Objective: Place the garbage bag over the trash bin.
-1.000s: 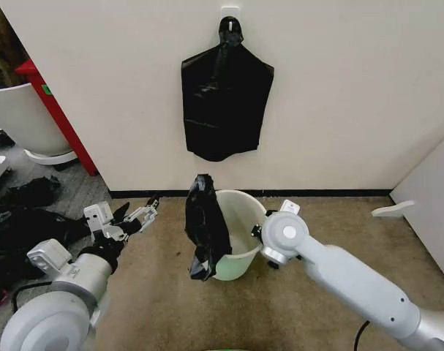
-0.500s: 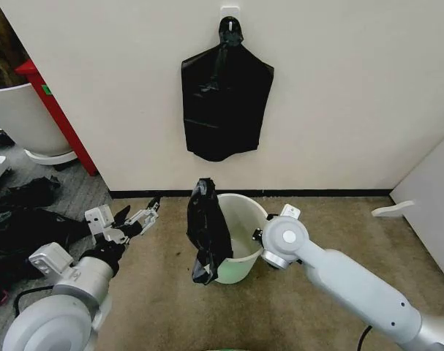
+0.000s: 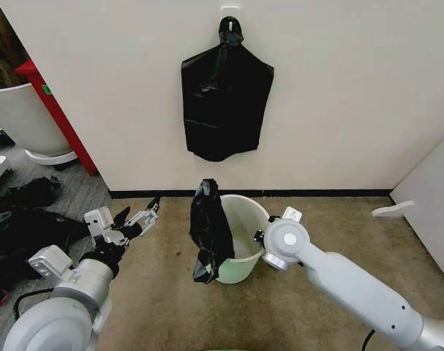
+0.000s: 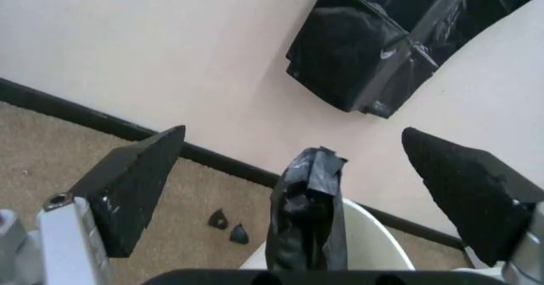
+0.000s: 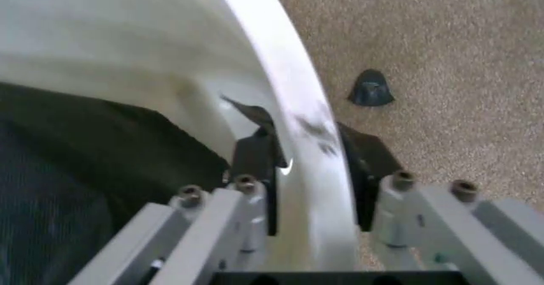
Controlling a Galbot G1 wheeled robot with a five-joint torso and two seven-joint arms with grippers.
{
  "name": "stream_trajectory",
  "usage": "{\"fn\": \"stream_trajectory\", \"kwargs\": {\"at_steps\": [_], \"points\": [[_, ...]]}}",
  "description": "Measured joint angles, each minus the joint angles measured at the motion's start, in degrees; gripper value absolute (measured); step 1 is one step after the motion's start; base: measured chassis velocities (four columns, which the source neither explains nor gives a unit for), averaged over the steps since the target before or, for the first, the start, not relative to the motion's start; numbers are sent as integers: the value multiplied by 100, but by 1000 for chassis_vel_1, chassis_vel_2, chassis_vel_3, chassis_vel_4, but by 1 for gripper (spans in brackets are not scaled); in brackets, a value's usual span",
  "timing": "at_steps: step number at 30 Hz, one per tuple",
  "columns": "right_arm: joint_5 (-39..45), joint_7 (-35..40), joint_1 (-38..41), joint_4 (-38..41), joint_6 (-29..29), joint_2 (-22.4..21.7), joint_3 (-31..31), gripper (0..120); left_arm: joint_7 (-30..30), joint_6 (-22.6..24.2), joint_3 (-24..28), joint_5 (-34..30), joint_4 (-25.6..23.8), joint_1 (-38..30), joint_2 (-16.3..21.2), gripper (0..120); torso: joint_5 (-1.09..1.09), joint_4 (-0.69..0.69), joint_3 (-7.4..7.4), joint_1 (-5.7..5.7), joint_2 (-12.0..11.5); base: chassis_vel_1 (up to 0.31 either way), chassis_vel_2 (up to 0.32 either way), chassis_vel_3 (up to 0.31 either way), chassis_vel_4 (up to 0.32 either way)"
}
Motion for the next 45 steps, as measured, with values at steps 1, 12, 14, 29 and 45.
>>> {"fn": "stream_trajectory", "kwargs": {"at_steps": [1,12,14,29,45], "points": [[0,0,0,0,0,0,0,23,0,0,0,0,0,0,0,100,0,0,0,0,0,0,0,0,0],[63,-24,4,374,-26,-280,64,63,55,-41,2,51,0,47,-88,100,0,0,0,0,0,0,0,0,0],[119,-26,6,513,-62,-398,120,71,70,-42,2,65,0,56,-101,100,0,0,0,0,0,0,0,0,0],[-772,-1108,-561,2198,-1074,-1632,962,100,180,-34,-74,121,201,17,-75,100,0,-1,0,0,0,0,0,0,0],[-1495,-2846,-395,2560,-1623,-1034,497,100,357,-33,-353,416,577,166,-60,100,-1,1,0,0,0,0,0,0,0]]}}
